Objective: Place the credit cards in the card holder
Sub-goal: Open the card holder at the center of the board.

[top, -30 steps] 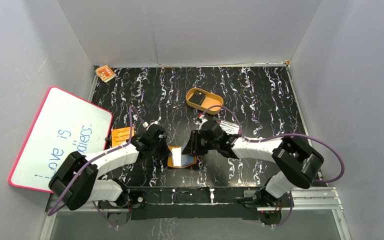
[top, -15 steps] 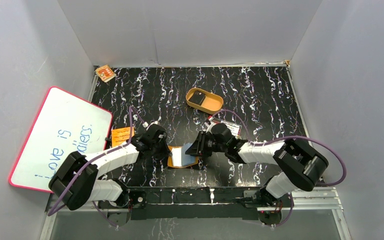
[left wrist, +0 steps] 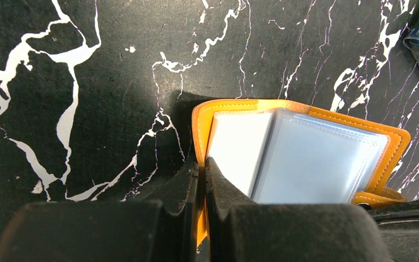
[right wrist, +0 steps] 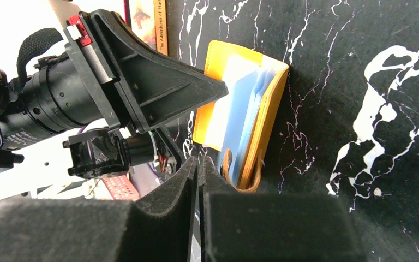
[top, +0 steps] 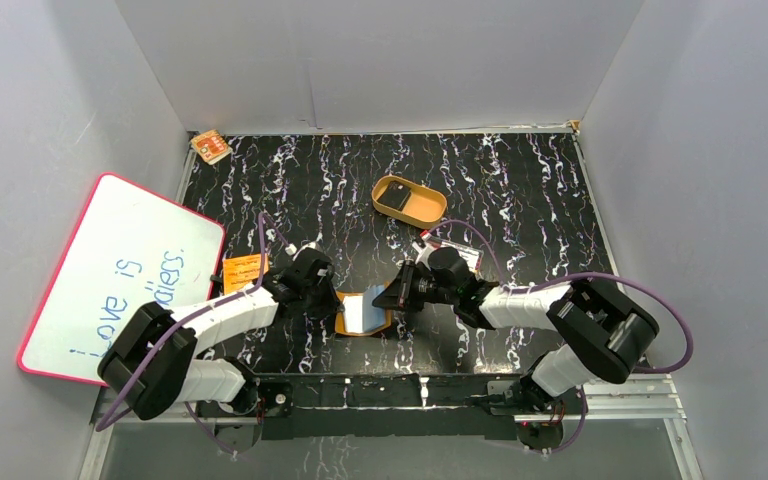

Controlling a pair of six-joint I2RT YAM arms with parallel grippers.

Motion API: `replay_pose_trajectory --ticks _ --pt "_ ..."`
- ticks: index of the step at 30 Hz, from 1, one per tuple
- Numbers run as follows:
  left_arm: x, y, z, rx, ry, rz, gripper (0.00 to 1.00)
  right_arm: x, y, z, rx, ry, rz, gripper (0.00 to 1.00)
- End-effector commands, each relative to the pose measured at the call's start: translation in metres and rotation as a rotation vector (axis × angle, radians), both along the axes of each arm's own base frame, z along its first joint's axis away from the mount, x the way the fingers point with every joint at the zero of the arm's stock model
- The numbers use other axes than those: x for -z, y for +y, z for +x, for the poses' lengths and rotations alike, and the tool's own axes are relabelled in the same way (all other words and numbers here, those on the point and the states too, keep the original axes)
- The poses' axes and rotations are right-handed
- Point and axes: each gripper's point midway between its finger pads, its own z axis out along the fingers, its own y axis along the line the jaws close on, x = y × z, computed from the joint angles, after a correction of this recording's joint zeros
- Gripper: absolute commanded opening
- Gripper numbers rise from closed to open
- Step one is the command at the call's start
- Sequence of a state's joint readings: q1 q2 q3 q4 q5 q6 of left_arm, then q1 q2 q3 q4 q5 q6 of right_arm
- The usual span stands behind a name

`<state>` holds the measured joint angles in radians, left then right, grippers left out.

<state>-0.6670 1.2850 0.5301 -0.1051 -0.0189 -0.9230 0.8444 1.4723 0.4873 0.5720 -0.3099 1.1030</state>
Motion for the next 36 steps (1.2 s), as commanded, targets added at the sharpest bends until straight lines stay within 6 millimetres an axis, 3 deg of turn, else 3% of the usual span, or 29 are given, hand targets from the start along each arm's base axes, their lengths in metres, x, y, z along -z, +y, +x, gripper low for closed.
replay_pose_trajectory --ticks 1,7,12,19,36 --pt "0.013 0.012 -0.01 0.01 0.034 0.058 0.0 -0.015 0.006 0.003 -0.013 -0.029 0.051 0.12" --pt "0.013 0.012 -0.01 0.011 0.032 0.059 0.0 -0.004 0.006 0.001 -0.024 -0.001 0.014 0.12" --pt "0.014 0.013 -0.011 0.011 0.035 0.062 0.0 -0.003 0.003 0.002 -0.013 -0.004 -0.008 0.26" --pt "0.014 0.012 -0.01 0.013 0.033 0.063 0.0 0.001 -0.009 0.01 0.035 -0.03 -0.095 0.36" --pt "0.015 0.011 -0.01 0.015 0.035 0.063 0.0 0.015 -0.016 0.012 0.042 -0.028 -0.182 0.4"
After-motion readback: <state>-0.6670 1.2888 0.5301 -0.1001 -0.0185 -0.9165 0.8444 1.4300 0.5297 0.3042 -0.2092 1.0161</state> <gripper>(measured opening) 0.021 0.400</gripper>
